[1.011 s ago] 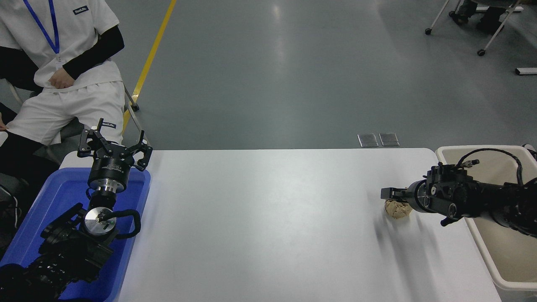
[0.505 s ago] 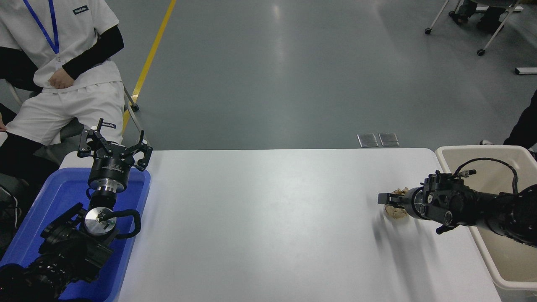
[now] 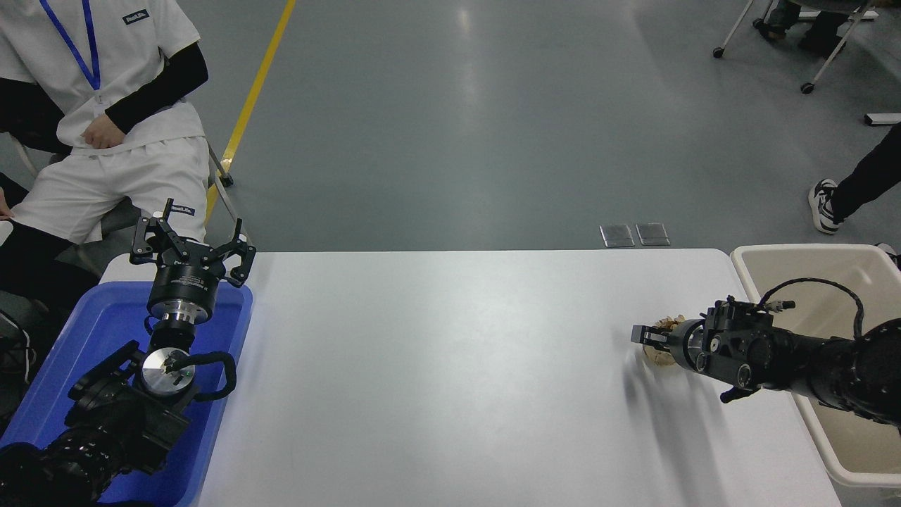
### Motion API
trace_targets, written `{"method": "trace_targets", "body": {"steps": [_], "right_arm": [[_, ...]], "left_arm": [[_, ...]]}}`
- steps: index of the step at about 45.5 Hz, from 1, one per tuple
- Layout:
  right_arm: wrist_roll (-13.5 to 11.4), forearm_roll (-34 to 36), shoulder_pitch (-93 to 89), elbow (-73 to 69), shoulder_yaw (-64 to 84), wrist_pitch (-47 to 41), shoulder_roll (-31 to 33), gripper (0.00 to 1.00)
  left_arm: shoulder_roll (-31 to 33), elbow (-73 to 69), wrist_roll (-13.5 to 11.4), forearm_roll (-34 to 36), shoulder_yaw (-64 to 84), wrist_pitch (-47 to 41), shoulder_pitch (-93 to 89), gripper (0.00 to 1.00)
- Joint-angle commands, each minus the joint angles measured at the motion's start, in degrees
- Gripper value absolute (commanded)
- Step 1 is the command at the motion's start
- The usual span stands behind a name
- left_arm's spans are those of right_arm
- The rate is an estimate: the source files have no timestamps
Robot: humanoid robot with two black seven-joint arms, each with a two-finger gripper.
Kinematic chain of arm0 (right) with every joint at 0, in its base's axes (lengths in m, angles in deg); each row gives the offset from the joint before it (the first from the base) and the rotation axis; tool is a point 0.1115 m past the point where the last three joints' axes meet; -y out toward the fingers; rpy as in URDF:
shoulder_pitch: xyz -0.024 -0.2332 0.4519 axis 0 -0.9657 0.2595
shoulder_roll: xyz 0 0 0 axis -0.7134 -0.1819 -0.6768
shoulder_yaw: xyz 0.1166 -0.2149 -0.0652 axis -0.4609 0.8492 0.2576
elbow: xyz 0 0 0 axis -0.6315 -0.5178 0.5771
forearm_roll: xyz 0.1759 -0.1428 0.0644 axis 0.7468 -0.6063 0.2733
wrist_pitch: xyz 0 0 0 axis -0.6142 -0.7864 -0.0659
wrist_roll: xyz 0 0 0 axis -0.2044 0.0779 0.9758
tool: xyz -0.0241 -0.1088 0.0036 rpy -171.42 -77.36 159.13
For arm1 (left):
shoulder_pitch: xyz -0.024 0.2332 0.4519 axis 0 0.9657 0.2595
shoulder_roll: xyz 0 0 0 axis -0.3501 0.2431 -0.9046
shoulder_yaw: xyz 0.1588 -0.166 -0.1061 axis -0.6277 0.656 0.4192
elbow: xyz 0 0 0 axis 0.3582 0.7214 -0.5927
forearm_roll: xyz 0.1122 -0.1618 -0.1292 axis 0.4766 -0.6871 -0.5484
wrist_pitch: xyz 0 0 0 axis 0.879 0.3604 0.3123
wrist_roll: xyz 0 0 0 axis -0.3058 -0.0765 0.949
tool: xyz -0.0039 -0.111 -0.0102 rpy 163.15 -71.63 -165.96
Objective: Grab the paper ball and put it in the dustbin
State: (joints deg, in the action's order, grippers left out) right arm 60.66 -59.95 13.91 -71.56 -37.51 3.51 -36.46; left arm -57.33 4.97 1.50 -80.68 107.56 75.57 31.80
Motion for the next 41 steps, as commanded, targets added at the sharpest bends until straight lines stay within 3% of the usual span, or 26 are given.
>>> {"method": "trace_targets", "body": {"steps": [1, 23, 41], "right_arm": [[0.1, 1.3, -0.2, -2.2, -2.0, -0.2, 0.4, 0.0], [0.0, 1.1, 7.1, -11.6, -1.0, -0.6, 5.9, 0.0], [0.1, 1.1, 21.7, -23.8, 5.7, -11.0, 13.4, 0.0]], "left_arm": [[0.0, 0.0, 0.0, 0.0, 0.0, 0.0, 0.0, 0.99], [0.0, 0.0, 0.0, 0.0, 0.0, 0.0, 0.0, 0.99], [0.0, 0.0, 0.1, 0.0, 0.0, 0.0, 0.0, 0.99]]}}
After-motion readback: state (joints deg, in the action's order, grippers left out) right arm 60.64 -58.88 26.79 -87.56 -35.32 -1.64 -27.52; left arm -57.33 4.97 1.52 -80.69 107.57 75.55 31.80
